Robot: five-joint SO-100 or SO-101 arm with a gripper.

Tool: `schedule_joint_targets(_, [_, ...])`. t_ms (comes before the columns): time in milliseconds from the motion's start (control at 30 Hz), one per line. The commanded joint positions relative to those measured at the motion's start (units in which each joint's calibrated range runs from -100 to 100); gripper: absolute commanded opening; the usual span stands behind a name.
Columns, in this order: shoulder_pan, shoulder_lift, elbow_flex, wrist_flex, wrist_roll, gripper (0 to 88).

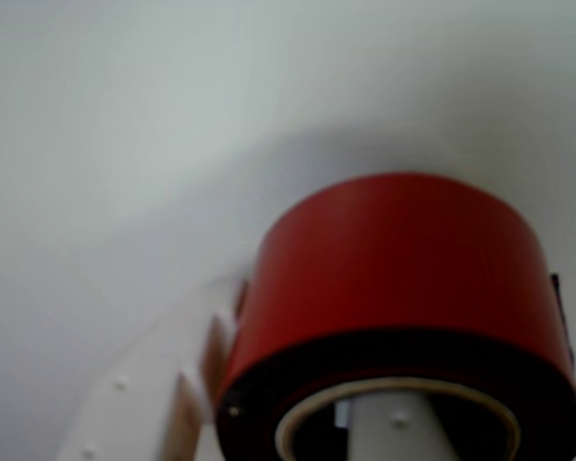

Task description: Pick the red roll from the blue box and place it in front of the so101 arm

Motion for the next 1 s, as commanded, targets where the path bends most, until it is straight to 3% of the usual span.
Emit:
schedule_joint_targets(0, [0.3,0.0,-0.2,0.0,-0.3,1.3])
schedule_joint_targets(667, [0.3,-1.3,-0.4,-0.1,-0.2,8.2])
schedule_joint_targets(967, [0.5,-22.0,0.0,0.0,0.2,8.2])
